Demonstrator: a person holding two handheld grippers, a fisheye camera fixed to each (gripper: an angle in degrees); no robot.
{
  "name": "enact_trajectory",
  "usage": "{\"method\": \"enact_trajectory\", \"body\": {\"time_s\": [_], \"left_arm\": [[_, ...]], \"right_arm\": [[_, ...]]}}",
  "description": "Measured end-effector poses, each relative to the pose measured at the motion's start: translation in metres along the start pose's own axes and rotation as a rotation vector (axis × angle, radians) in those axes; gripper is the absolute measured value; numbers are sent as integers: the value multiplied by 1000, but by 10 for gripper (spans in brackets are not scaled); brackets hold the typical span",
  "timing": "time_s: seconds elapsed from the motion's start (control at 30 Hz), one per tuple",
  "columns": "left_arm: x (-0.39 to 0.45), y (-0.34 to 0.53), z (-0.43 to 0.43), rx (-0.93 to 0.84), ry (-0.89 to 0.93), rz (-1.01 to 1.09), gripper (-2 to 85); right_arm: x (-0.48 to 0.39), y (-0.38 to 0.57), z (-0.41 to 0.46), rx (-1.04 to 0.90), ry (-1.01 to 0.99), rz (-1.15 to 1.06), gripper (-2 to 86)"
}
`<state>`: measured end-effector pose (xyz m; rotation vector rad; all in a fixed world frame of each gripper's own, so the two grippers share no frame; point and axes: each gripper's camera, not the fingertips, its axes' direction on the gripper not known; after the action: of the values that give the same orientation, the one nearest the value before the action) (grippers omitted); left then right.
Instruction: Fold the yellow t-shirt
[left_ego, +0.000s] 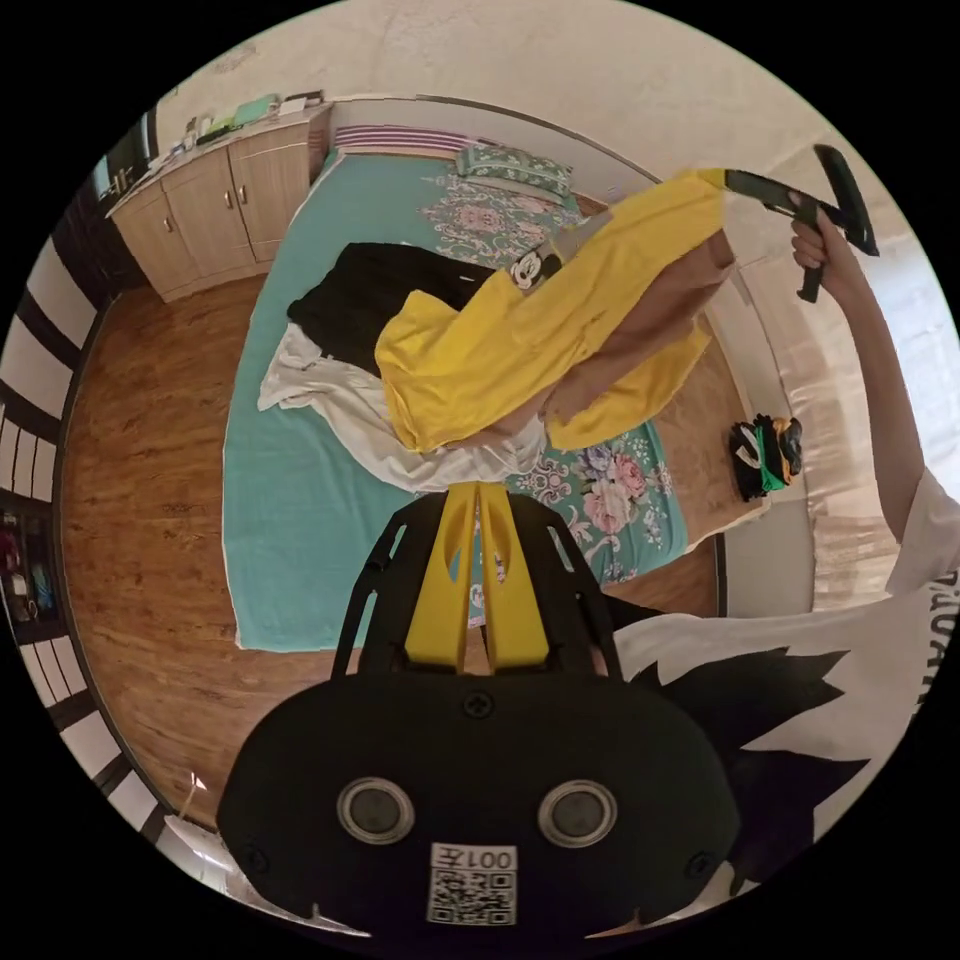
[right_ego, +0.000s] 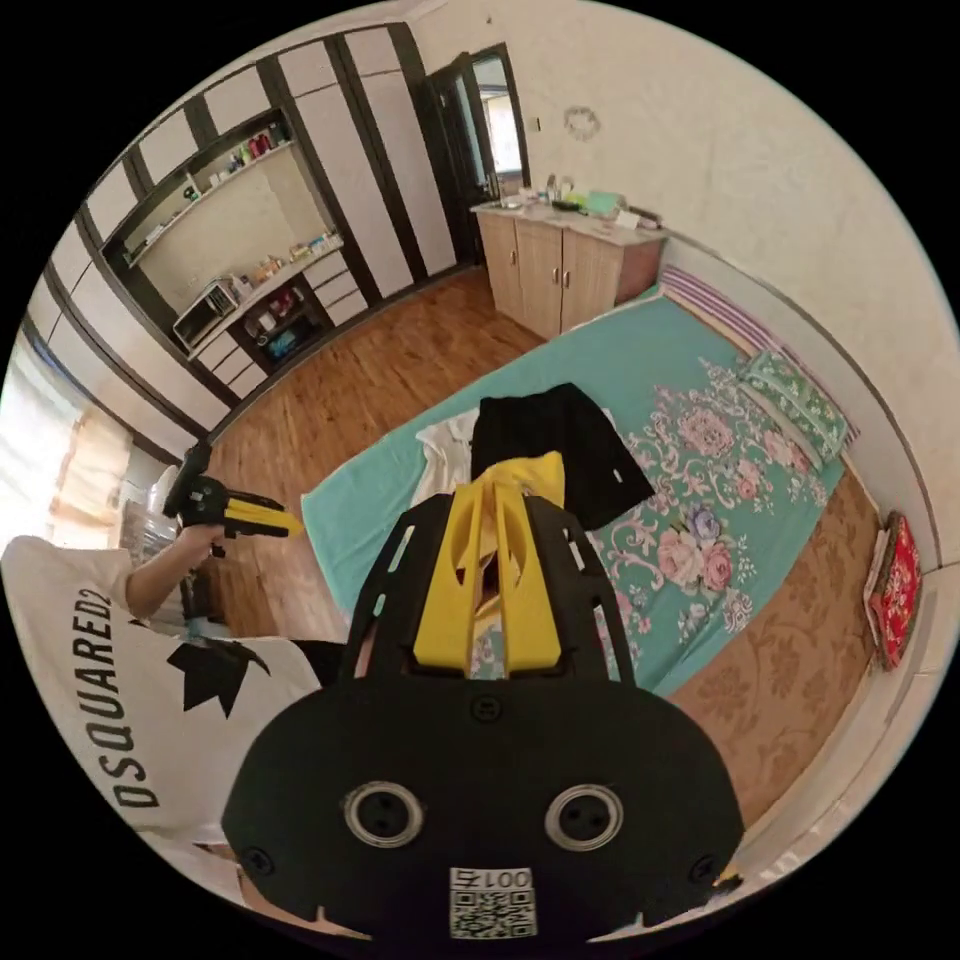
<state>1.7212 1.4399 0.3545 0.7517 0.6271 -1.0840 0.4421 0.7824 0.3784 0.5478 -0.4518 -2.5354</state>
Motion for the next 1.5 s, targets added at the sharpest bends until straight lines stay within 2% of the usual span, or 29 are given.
{"method": "enact_trajectory", "body": {"time_s": [0.1,0.2,0.27,0.37,0.43,0.5,0.53,0.6,0.8,0.87,0.93,0.97,1.03,1.13,1.2,1.27,1.4,1.47,1.5], "left_arm": [[45,1,-4,13,27,28,-9],[86,17,3,-5,69,39,-9],[107,39,15,-52,66,16,-9],[117,73,32,-126,82,-65,-9],[116,91,38,-154,105,-130,-9],[114,105,39,-145,130,-175,-9],[114,109,35,-117,144,-186,-8],[115,108,21,-28,166,-168,-6],[114,69,-102,553,280,61,31],[112,52,-157,766,419,208,46],[122,34,-185,860,593,378,58],[134,17,-194,857,711,485,60],[163,-15,-192,751,797,589,64],[225,-59,-157,559,780,728,76],[263,-81,-121,437,916,814,83],[325,-99,-61,258,1141,925,92],[428,-87,21,100,1362,1075,114],[482,-66,60,18,1694,1127,97],[492,-60,67,9,1785,1136,83]], "right_arm": [[10,47,55,-251,86,26,6],[18,113,100,-386,91,88,2],[19,153,112,-391,70,129,1],[16,202,97,-295,4,190,0],[11,220,62,-160,-6,205,-1],[-3,239,-5,75,-98,147,-2],[-7,244,-23,126,-122,126,-2],[-31,265,-99,298,-218,-22,-2],[-73,354,-288,712,-499,-361,-2],[-81,382,-335,750,-615,-473,-2],[-91,408,-374,751,-701,-525,-2],[-101,423,-394,705,-755,-575,-2],[-119,449,-419,646,-743,-601,-2],[-159,494,-447,503,-595,-640,-2],[-190,532,-459,399,-459,-672,-1],[-205,558,-465,353,-375,-654,-1],[-226,625,-474,327,-295,-587,-1],[-231,657,-477,334,-245,-525,-1],[-233,681,-478,337,-211,-474,-1]]}}
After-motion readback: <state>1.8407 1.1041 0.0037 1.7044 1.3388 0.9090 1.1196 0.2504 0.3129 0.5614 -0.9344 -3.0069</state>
